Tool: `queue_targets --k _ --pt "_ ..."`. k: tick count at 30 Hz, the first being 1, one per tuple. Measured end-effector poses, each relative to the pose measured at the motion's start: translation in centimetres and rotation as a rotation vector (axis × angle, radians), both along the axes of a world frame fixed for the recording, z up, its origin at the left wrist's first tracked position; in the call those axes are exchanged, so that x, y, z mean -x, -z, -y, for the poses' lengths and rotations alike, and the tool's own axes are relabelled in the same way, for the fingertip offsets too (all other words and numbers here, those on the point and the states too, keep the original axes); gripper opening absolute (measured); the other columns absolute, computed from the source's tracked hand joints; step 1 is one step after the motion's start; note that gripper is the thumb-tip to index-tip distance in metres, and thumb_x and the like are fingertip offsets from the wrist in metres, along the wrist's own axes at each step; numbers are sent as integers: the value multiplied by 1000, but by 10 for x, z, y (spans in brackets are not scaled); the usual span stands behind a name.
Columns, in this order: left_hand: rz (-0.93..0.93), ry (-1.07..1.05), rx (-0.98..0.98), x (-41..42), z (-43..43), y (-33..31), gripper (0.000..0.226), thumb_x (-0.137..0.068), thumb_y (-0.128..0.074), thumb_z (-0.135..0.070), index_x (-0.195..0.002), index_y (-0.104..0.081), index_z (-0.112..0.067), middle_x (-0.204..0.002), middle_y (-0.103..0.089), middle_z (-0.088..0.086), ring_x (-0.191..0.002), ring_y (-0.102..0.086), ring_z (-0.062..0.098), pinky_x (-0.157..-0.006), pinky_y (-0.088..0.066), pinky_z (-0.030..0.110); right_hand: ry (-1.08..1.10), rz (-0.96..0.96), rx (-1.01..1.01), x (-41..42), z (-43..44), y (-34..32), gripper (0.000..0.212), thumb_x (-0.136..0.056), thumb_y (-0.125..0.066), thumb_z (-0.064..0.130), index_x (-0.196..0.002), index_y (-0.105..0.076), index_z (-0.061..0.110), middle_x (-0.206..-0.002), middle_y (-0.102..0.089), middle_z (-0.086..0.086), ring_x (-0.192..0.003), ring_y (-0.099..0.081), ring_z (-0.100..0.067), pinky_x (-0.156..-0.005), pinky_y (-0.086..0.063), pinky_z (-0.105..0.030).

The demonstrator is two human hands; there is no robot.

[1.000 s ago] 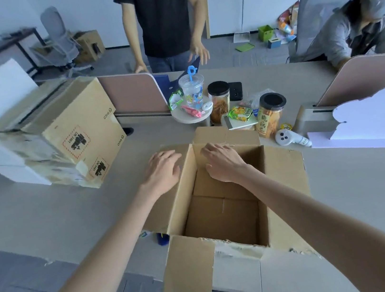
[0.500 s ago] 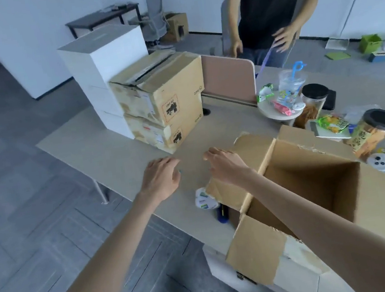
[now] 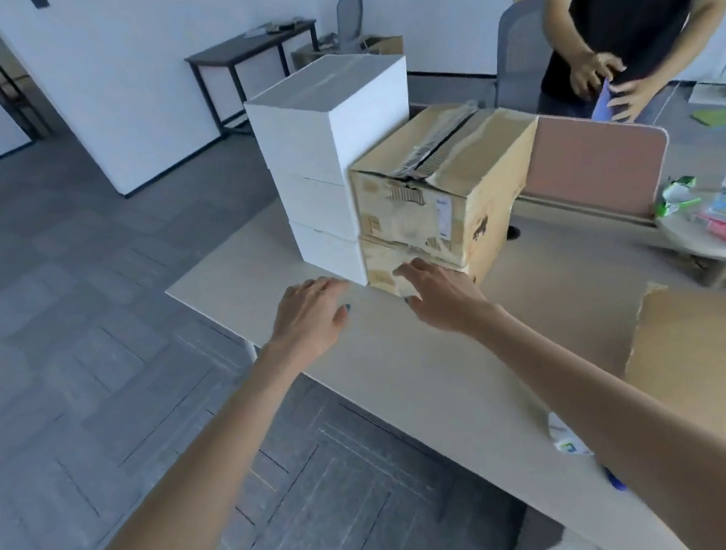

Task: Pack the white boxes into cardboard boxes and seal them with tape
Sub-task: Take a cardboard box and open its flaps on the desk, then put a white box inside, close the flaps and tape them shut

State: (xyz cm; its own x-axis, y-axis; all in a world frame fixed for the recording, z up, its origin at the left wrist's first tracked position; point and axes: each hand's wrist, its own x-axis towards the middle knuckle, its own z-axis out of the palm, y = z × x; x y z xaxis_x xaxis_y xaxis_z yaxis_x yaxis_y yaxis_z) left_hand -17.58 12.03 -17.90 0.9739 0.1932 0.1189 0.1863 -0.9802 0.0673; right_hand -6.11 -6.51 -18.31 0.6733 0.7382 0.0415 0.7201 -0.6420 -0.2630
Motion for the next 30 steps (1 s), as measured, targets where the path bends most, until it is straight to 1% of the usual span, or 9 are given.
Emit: queue_targets --k 7,10,12,15,19,21,25,28,30 --pt "112 43 24 -66 -93 -36 43 -100 -50 -27 -142 -49 -17 -145 -51 -1 -128 -51 20 -103 -37 37 74 97 -84 -50 -82 -40 42 -99 -50 21 -140 -45 18 -138 -49 0 -111 -59 -25 -76 -47 -34" --pt "159 72 26 -102 -121 -58 43 -100 -49 -25 -142 -49 -16 -146 -50 2 -129 -49 21 -104 -36 38 88 130 -82 -81 -107 -65 42 -98 -50 22 -139 -45 16 -141 -48 -3 -112 -59 -29 -82 -52 -41" --pt "205 92 16 -126 -138 -74 43 -100 -49 -25 -142 -49 -16 -145 -50 2 -130 -49 22 -104 -36 39 108 173 -77 -101 -125 -79 42 -98 -48 21 -140 -44 16 -140 -48 -4 -117 -57 -29 -85 -52 -42" --pt "280 89 3 -159 -164 -97 42 -100 -49 -26 -140 -51 -16 -144 -51 2 -128 -50 23 -104 -35 38 156 230 -132 -132 -151 -99 38 -98 -46 17 -136 -47 15 -136 -51 -5 -115 -58 -29 -83 -49 -42" --pt "378 102 24 -201 -202 -123 39 -99 -49 -26 -136 -55 -15 -139 -55 1 -123 -53 24 -101 -40 40 265 302 -219 -169 -182 -115 30 -99 -42 17 -128 -51 12 -127 -54 -7 -112 -57 -30 -71 -44 -39" --pt "399 98 56 -219 -221 -133 37 -99 -49 -26 -134 -55 -15 -136 -56 0 -120 -54 24 -99 -40 40 317 317 -242 -180 -194 -121 30 -100 -40 20 -126 -51 10 -126 -54 -9 -113 -56 -30 -70 -44 -38" --pt "419 88 120 -257 -259 -145 37 -99 -48 -26 -133 -54 -14 -137 -54 3 -120 -54 27 -99 -42 42 414 323 -250 -201 -215 -125 29 -102 -39 26 -121 -51 8 -123 -54 -10 -107 -58 -34 -66 -36 -35" --pt "376 98 147 -284 -286 -145 37 -100 -46 -30 -133 -53 -14 -137 -54 5 -122 -53 27 -99 -41 41 515 282 -244 -213 -230 -124 33 -102 -38 33 -119 -49 7 -122 -56 -13 -107 -57 -35 -70 -41 -39" --pt "334 112 164 -301 -301 -142 40 -101 -45 -35 -134 -51 -14 -138 -53 5 -123 -52 26 -98 -41 40 610 224 -247 -218 -240 -123 42 -100 -38 42 -117 -48 5 -122 -57 -15 -109 -57 -37 -75 -42 -41"
